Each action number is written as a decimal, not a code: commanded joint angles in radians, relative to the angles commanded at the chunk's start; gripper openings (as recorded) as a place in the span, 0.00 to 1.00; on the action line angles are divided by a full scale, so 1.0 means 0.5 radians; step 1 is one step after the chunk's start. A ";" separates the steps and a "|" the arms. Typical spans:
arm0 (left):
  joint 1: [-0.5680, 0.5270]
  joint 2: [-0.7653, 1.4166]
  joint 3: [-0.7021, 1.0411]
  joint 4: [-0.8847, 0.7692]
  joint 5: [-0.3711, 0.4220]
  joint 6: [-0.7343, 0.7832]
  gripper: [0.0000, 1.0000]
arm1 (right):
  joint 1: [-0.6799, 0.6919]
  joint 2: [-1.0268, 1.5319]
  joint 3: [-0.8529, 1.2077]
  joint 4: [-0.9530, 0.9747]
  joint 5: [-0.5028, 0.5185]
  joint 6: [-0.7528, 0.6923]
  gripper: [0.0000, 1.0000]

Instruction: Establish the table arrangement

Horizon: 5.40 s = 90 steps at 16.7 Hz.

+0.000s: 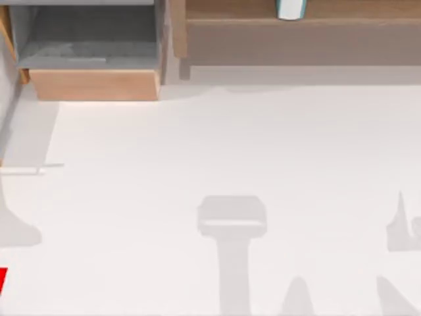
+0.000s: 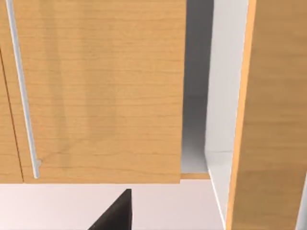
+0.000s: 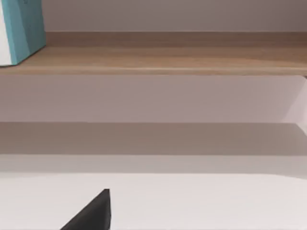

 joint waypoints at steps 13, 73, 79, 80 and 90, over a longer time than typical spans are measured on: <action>0.000 0.000 0.000 0.000 0.000 0.000 0.00 | 0.000 0.000 0.000 0.000 0.000 0.000 1.00; -0.531 0.678 1.475 -0.841 -0.544 -0.039 1.00 | 0.000 0.000 0.000 0.000 0.000 0.000 1.00; -0.531 0.678 1.475 -0.841 -0.544 -0.039 1.00 | 0.000 0.000 0.000 0.000 0.000 0.000 1.00; -0.531 0.678 1.475 -0.841 -0.544 -0.039 1.00 | 0.000 0.000 0.000 0.000 0.000 0.000 1.00; -0.440 0.550 1.090 -0.671 -0.465 -0.039 1.00 | 0.000 0.000 0.000 0.000 0.000 0.000 1.00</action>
